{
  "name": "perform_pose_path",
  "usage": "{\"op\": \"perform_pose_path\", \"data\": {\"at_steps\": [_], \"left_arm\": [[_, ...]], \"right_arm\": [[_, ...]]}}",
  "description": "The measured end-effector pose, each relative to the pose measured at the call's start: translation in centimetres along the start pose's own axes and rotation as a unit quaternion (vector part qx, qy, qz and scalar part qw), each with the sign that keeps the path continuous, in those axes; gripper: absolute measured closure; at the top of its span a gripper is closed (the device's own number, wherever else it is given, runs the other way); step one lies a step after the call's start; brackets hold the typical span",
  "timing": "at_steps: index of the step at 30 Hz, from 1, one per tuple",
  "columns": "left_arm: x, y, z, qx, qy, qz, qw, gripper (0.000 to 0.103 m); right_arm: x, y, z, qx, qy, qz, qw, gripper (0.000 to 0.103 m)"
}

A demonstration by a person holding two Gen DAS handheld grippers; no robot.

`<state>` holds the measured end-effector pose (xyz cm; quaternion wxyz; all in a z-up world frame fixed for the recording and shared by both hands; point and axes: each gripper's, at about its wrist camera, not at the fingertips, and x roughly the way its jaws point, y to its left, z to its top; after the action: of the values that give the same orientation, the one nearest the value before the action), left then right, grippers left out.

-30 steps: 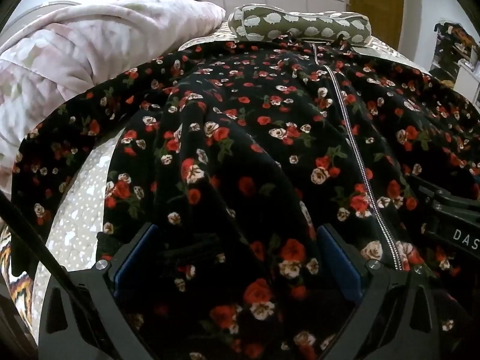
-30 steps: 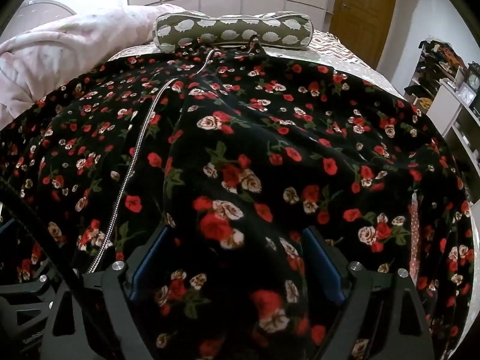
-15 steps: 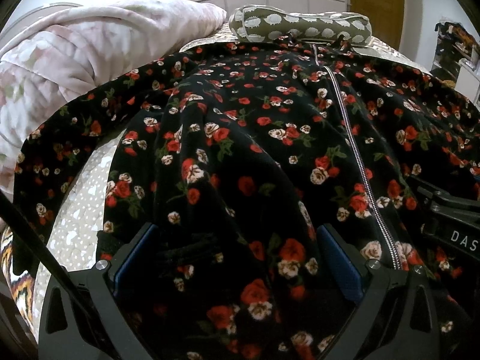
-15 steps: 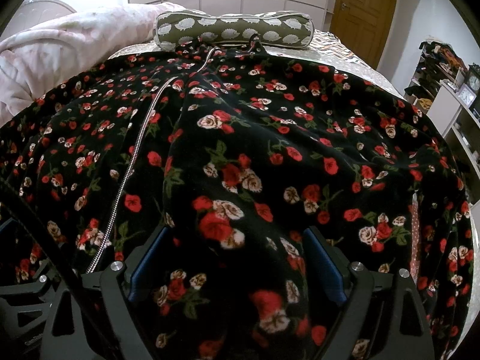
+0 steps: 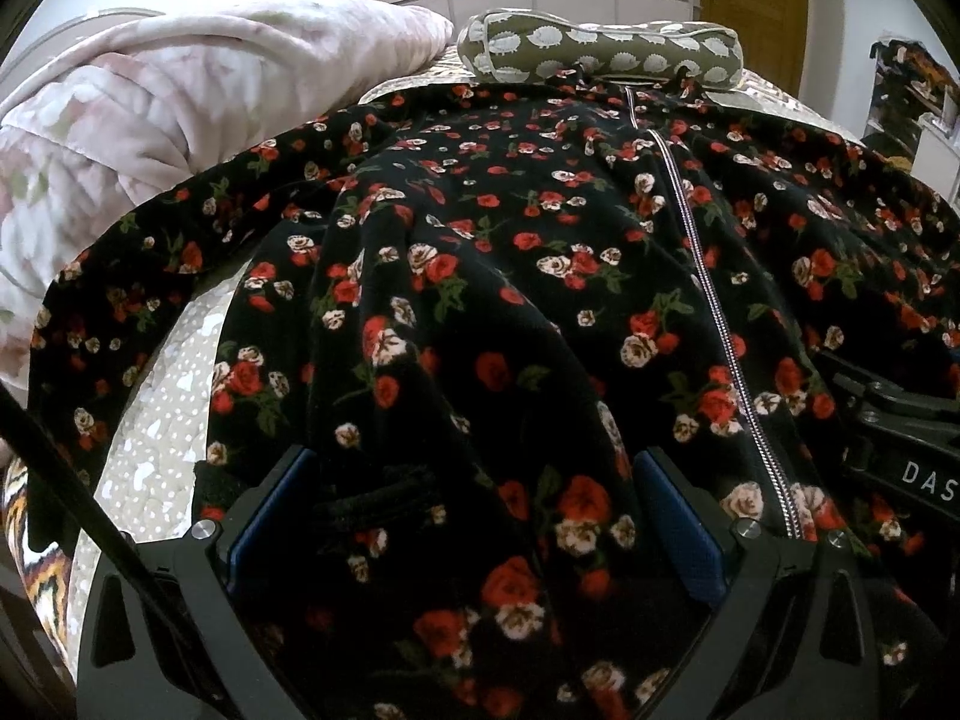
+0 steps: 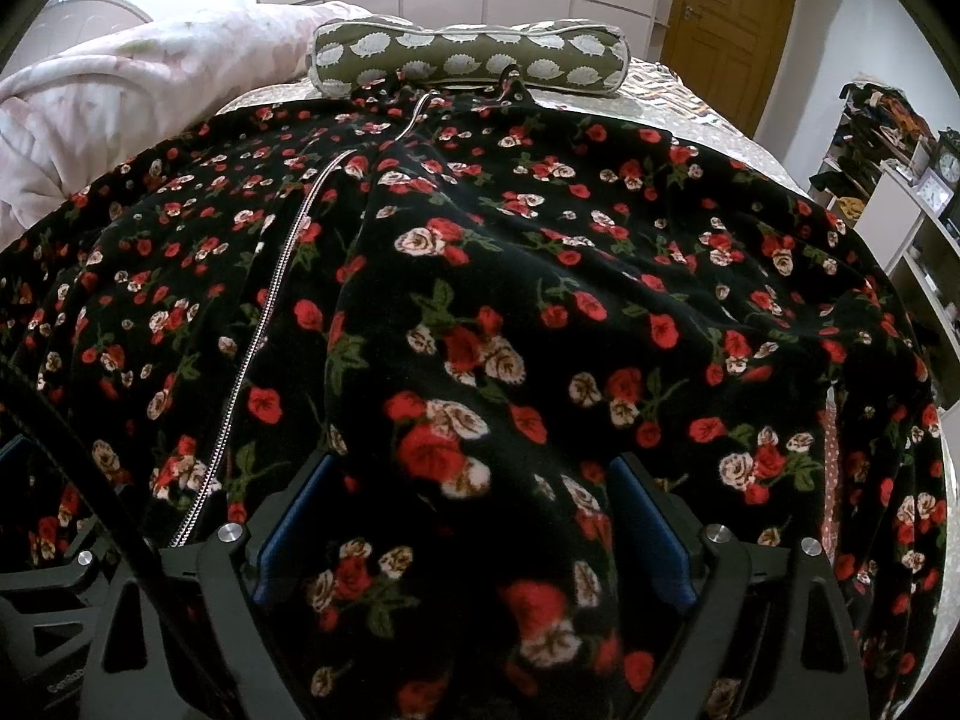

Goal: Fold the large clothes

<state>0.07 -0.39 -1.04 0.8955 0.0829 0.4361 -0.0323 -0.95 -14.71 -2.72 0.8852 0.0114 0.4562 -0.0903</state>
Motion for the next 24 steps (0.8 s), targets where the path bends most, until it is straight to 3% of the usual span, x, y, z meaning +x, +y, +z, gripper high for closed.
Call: {"op": "perform_pose_path", "data": {"at_steps": [19, 22, 24], "left_arm": [[0.3, -0.1, 0.3, -0.001, 0.000, -0.001, 1.0000, 0.000], [-0.6, 0.5, 0.8, -0.008, 0.005, -0.026, 0.9996, 0.005], [-2.2, 1.5, 1.2, -0.021, 0.004, -0.062, 0.9979, 0.011]], "right_arm": [[1.2, -0.4, 0.6, 0.003, 0.032, 0.017, 0.999, 0.000], [1.2, -0.4, 0.6, 0.001, 0.034, 0.019, 0.999, 0.000], [1.2, -0.5, 0.7, 0.000, 0.036, 0.020, 0.999, 0.000]]}}
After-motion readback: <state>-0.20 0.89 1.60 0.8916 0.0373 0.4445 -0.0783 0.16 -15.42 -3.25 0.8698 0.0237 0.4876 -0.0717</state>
